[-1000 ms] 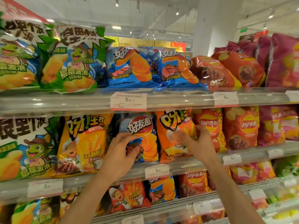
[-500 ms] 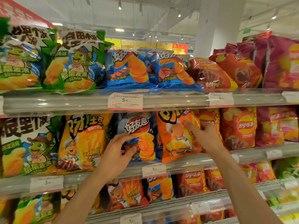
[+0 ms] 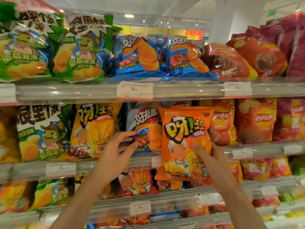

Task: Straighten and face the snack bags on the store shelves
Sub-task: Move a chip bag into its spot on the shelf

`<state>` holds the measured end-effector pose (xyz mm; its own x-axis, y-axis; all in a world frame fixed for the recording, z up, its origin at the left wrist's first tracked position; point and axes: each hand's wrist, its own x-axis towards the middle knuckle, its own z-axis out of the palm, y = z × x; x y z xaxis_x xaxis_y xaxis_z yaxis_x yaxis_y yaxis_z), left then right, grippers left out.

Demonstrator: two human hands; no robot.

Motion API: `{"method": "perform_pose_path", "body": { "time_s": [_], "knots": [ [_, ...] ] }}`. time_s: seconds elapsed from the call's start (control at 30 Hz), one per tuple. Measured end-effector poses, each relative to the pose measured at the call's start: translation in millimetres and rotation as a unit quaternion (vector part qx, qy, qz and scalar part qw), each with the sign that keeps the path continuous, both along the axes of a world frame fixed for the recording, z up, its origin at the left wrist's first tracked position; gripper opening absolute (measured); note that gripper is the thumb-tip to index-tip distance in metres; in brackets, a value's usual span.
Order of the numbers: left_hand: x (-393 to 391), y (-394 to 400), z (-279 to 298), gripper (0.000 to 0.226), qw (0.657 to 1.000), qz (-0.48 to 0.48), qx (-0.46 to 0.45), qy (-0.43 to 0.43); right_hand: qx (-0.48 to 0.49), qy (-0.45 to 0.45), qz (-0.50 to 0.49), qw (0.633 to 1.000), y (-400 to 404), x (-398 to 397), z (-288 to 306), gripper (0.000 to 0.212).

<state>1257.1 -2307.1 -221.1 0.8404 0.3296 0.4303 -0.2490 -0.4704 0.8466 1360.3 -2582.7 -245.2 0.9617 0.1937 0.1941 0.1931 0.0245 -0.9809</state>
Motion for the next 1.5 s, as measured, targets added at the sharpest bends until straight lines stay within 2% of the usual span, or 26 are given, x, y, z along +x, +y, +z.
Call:
{"method": "perform_pose_path", "body": {
  "time_s": [0.1,0.3,0.53,0.83,0.97,1.07,1.17,1.27,1.33,1.43,1.5],
  "knots": [
    [-29,13,-7,0.026,1.000,0.025,-0.016,-0.009,0.024,0.007,-0.001,1.000,10,-15,-11,0.050],
    [-79,45,-24,0.020,0.996,0.073,-0.044,-0.039,0.044,0.021,0.003,0.999,46,-50,-26,0.063],
    [-125,106,-30,0.021,0.993,0.068,-0.083,-0.053,0.033,0.016,0.004,0.999,107,-105,-22,0.074],
    [-211,240,-24,0.019,0.993,0.076,-0.082,-0.033,0.033,0.008,-0.027,0.999,226,-200,-6,0.050],
    [-254,300,-22,0.021,0.992,0.086,-0.091,-0.031,0.017,0.018,-0.021,0.999,288,-236,4,0.069],
    [-281,338,-21,0.021,0.990,0.101,-0.097,-0.031,0.018,0.030,0.005,0.999,332,-255,10,0.064],
    [-299,371,-19,0.021,0.985,0.120,-0.115,-0.041,0.021,0.012,0.040,0.999,374,-262,12,0.073],
    [-310,399,-18,0.019,0.982,0.142,-0.111,-0.053,0.015,-0.013,0.086,0.996,413,-270,16,0.062],
    [-317,413,-15,0.019,0.980,0.158,-0.107,-0.056,0.015,-0.020,0.113,0.993,435,-276,16,0.063],
    [-331,437,-12,0.023,0.979,0.175,-0.085,-0.055,0.034,-0.004,0.156,0.987,466,-279,9,0.044],
    [-341,453,-10,0.022,0.974,0.199,-0.087,-0.062,0.050,0.025,0.183,0.981,488,-280,6,0.045]
  ]
}}
